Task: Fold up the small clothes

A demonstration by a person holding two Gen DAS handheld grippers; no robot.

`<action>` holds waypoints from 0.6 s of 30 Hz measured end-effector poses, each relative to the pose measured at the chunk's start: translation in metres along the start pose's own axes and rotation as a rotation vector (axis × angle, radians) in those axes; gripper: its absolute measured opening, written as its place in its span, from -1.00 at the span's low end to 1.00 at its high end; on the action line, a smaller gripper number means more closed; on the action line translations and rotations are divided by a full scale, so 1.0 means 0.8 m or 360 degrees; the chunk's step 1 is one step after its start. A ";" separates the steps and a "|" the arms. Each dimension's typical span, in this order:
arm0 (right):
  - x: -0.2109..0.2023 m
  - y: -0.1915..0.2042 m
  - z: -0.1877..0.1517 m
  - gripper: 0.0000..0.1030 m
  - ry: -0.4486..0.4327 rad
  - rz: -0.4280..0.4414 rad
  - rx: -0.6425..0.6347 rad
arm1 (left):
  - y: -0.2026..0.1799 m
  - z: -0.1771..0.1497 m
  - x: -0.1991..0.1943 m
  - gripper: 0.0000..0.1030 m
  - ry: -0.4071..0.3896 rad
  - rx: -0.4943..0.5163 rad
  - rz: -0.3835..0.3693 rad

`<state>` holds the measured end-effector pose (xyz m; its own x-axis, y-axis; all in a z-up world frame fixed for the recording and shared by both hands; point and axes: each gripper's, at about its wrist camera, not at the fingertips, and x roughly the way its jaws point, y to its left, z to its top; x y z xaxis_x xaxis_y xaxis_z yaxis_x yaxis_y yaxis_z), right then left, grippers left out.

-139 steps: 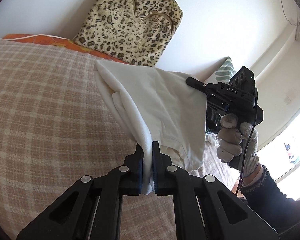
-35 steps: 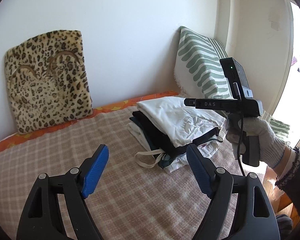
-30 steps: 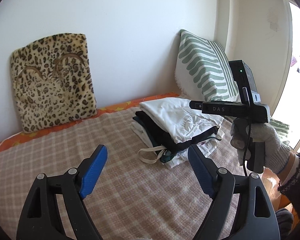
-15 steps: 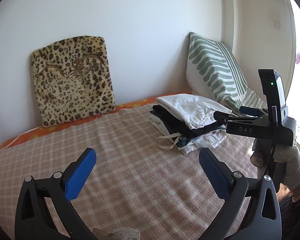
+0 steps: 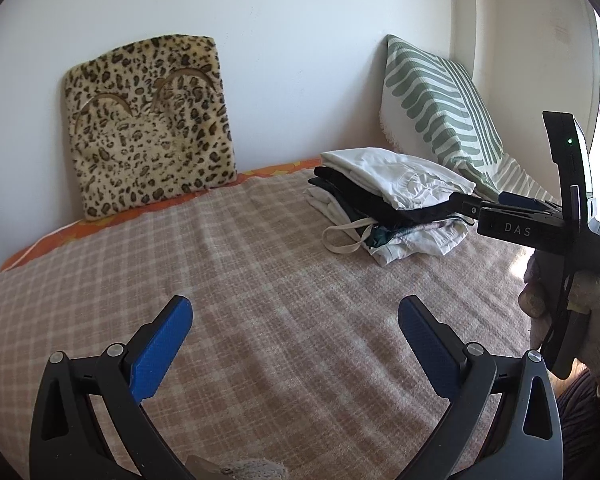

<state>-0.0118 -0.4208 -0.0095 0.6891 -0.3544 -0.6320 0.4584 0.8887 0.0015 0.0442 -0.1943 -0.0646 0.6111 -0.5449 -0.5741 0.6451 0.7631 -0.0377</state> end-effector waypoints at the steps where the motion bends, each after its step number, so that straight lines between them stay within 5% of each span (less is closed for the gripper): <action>1: 0.000 0.000 0.000 1.00 -0.0006 -0.0005 0.0001 | 0.001 -0.002 0.003 0.99 0.0015 0.0002 0.0006; 18: 0.001 0.000 0.003 1.00 -0.0032 -0.0027 0.0036 | 0.020 -0.008 0.004 0.99 0.0058 -0.0054 0.0050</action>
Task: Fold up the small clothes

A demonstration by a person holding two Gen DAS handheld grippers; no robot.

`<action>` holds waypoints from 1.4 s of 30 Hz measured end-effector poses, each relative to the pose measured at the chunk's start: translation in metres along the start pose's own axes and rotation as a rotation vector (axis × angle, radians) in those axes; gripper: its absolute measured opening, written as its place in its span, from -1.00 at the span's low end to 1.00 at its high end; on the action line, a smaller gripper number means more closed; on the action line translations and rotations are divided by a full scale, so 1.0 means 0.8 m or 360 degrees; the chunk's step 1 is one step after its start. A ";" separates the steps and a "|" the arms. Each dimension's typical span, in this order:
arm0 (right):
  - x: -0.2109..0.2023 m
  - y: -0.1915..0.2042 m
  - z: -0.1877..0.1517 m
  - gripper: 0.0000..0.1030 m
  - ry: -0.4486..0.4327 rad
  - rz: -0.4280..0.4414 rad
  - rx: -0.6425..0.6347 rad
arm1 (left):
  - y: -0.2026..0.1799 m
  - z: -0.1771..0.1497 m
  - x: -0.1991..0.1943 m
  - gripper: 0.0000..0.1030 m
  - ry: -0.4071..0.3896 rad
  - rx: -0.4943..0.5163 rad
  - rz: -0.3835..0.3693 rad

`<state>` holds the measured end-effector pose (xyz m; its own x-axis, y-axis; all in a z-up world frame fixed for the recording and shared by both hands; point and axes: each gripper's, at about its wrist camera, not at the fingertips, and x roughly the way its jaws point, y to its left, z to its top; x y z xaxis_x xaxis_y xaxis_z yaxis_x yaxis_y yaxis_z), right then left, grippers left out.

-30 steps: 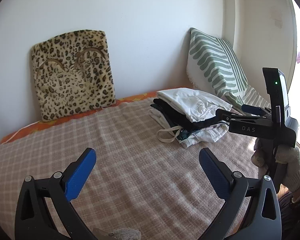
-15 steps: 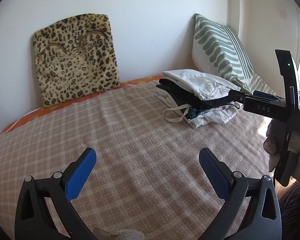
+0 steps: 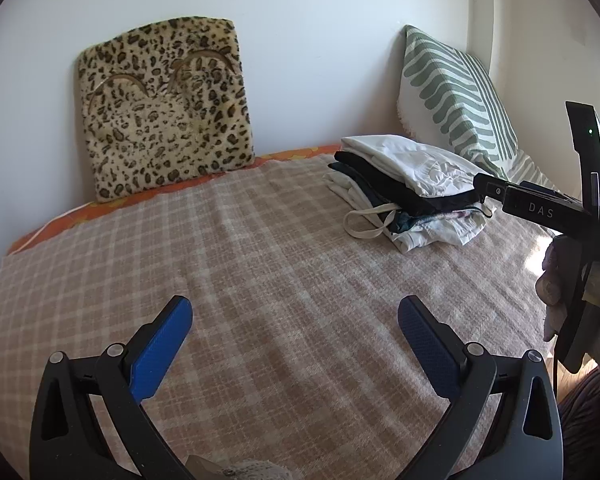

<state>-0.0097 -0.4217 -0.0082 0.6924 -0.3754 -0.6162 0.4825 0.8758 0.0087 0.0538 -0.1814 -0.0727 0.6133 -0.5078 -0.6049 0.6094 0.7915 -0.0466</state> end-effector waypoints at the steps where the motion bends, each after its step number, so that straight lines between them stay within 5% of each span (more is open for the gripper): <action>1: -0.001 0.000 0.000 1.00 -0.0002 0.0001 0.0003 | 0.000 0.000 -0.001 0.99 -0.0002 -0.0001 0.0000; 42: 0.001 0.009 0.005 1.00 -0.0016 0.0046 0.0006 | 0.001 -0.001 -0.019 0.99 -0.0078 -0.0030 0.0000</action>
